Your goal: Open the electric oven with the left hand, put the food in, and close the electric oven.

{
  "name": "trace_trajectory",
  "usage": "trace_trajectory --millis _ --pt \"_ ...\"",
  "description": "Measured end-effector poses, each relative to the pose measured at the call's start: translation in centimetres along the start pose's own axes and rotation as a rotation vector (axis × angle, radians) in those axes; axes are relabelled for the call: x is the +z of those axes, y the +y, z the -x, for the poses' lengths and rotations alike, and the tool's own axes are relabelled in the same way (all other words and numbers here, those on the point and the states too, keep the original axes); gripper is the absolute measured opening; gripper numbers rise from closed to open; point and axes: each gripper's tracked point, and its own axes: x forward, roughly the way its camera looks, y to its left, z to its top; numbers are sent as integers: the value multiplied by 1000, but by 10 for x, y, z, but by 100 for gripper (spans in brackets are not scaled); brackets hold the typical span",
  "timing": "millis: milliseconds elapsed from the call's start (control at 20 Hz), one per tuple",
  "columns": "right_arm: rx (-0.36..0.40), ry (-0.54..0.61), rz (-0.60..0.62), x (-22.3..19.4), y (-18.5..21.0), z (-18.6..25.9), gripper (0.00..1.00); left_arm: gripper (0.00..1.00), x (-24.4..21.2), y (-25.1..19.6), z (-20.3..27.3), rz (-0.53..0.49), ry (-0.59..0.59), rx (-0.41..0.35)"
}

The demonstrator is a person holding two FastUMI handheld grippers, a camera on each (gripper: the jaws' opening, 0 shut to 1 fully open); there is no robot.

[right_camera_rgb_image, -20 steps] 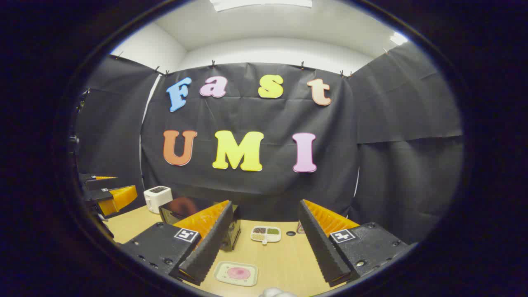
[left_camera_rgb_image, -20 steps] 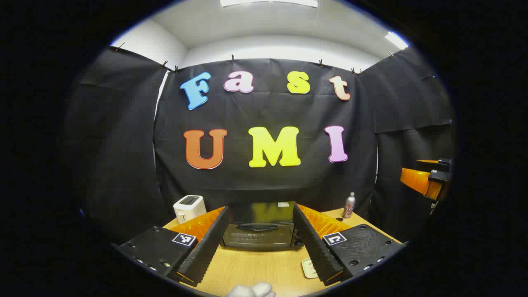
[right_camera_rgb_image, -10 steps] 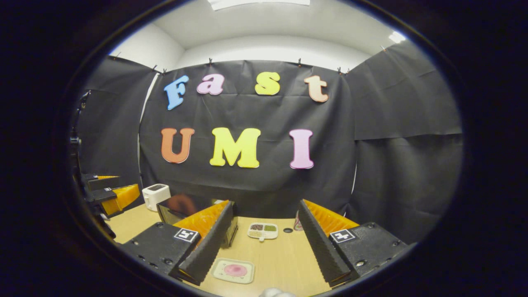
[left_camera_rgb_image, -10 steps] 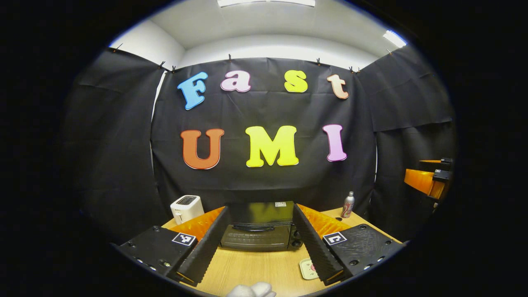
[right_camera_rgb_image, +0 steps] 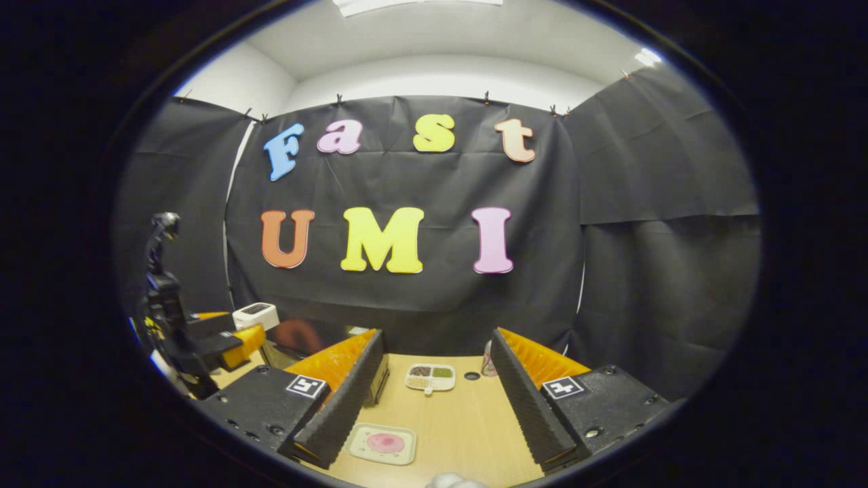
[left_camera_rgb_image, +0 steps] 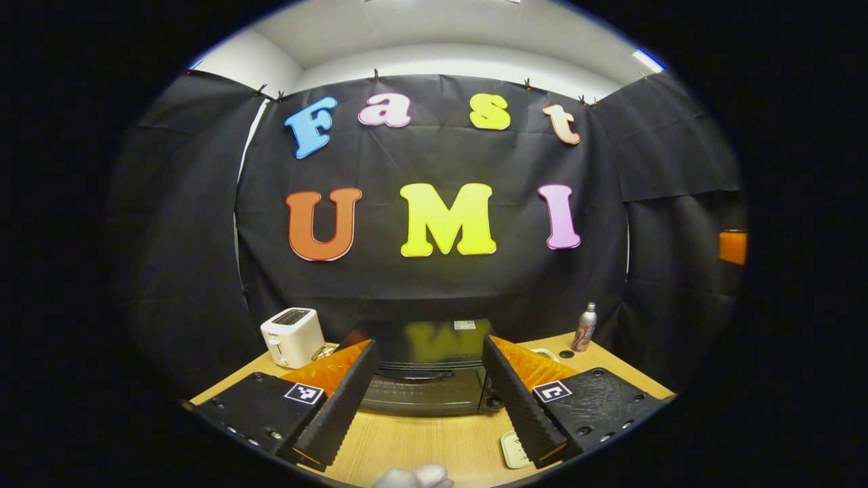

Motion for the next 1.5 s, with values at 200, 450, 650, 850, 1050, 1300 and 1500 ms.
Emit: trace_trajectory --millis 200,450,650,850,1050,1300,1500 --pt "-34 16 31 0 -9 1 100 97 -46 9 -57 -12 82 19" --pt "-88 63 28 -12 -23 -4 100 96 -79 20 -108 -57 131 24" --pt "-103 87 35 -21 -25 -12 100 97 -104 23 -126 -57 197 3" --pt "-93 95 33 -25 -16 -15 100 85 -100 20 -125 -32 194 -14" --pt "-70 93 24 -23 -7 -18 100 95 -103 20 -108 -33 210 -18" --pt "-34 100 15 -27 5 -18 100 95 -120 20 -71 -30 225 -29" --pt "-7 113 13 -35 14 -13 100 95 -145 20 -38 -22 264 -39"
